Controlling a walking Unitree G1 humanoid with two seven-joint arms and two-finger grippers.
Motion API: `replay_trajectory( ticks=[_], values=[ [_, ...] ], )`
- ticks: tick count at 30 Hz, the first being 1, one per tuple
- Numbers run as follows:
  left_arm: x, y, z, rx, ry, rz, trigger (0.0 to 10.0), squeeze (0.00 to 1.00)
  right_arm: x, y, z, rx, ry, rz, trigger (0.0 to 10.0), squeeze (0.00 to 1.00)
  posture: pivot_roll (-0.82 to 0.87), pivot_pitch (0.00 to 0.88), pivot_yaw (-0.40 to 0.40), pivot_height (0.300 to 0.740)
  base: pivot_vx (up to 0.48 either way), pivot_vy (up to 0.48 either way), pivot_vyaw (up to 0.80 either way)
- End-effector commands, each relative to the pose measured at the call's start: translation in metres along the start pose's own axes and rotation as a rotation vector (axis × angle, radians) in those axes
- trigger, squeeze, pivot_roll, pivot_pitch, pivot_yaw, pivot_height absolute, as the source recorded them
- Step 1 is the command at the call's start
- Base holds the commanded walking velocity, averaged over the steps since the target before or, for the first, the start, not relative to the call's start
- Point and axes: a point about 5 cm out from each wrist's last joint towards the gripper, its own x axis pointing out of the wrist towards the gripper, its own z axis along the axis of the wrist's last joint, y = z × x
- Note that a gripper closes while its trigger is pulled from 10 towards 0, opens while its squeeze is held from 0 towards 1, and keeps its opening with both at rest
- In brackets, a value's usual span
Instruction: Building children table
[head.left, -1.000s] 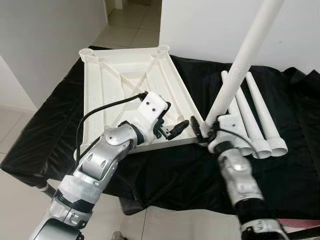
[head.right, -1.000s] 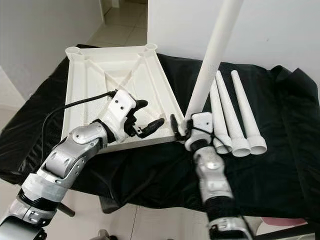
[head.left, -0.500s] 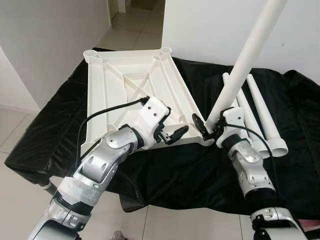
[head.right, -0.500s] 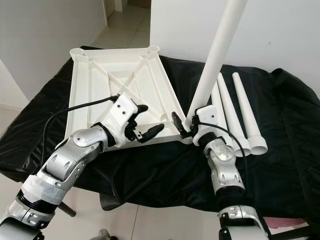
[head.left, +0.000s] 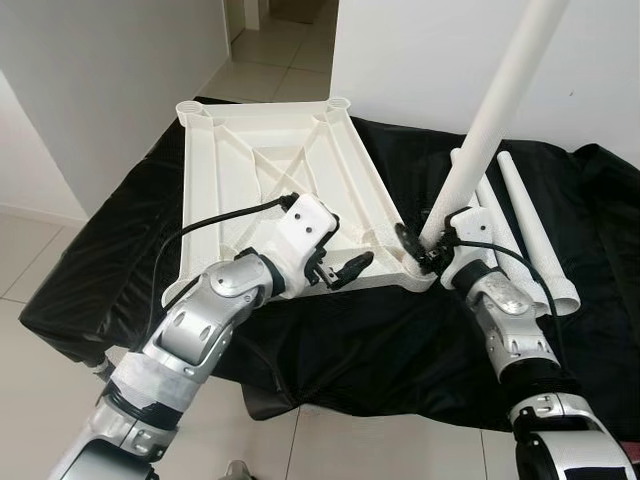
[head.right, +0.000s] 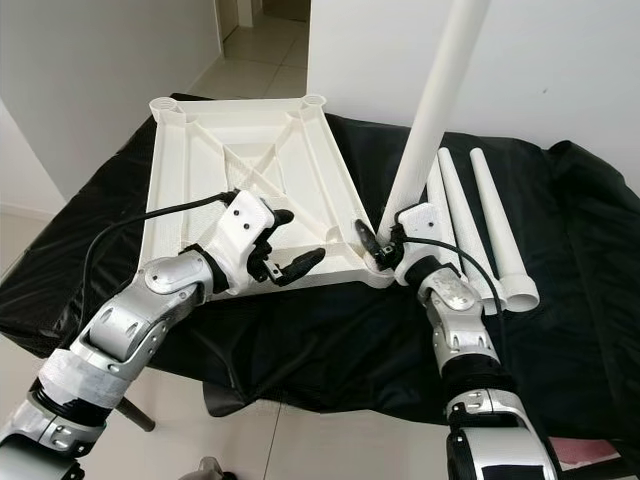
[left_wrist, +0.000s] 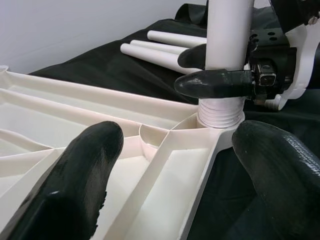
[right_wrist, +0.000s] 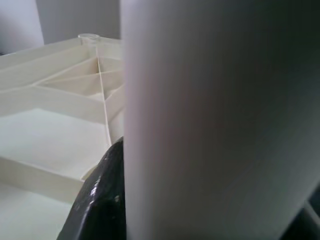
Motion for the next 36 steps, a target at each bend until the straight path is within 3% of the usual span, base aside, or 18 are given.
replay_trajectory(
  ticks=[1,9,10,22,29,32,34,36],
  values=[
    [0.001,-0.006,0.002,0.013,-0.012,-0.126,10.0,0.00,-0.002,-0.003,-0.004,0.004,0.019,-0.005,0.0,0.00,0.04,0.007,-0.020,0.740,0.000,0.000,0.00],
    [0.001,-0.006,0.002,0.013,-0.012,-0.124,10.0,0.00,-0.006,-0.009,-0.009,0.030,0.026,-0.085,0.1,0.00,0.04,0.006,-0.021,0.740,0.000,0.000,0.00],
    [0.001,-0.006,0.002,0.014,-0.012,-0.122,10.0,0.00,-0.005,-0.010,-0.009,0.054,0.024,-0.108,10.0,0.00,0.04,0.002,-0.021,0.740,0.000,0.000,0.00],
    [0.003,-0.006,0.002,0.012,-0.015,-0.121,10.0,0.00,-0.003,-0.005,-0.016,0.057,0.063,-0.254,10.0,0.00,0.03,0.004,-0.023,0.740,0.000,0.000,0.00],
    [0.001,-0.005,-0.003,0.002,-0.005,-0.112,10.0,0.00,-0.002,0.009,-0.022,0.110,0.099,-0.417,10.0,0.00,0.02,0.017,-0.013,0.740,0.000,0.000,0.00],
    [0.001,-0.004,-0.003,-0.002,-0.002,-0.110,10.0,0.00,-0.003,0.014,-0.023,0.132,0.100,-0.508,10.0,0.00,0.01,0.020,-0.006,0.740,0.000,0.000,0.00],
    [0.001,-0.002,-0.004,-0.003,0.000,-0.111,10.0,0.00,-0.008,0.021,-0.024,0.131,0.119,-0.636,10.0,0.00,0.00,0.021,0.010,0.740,0.000,0.000,0.00],
    [0.001,-0.001,-0.005,-0.004,0.002,-0.111,10.0,0.00,-0.008,0.025,-0.024,0.137,0.116,-0.658,10.0,0.00,-0.01,0.021,0.015,0.740,0.000,0.000,0.00]
  ],
)
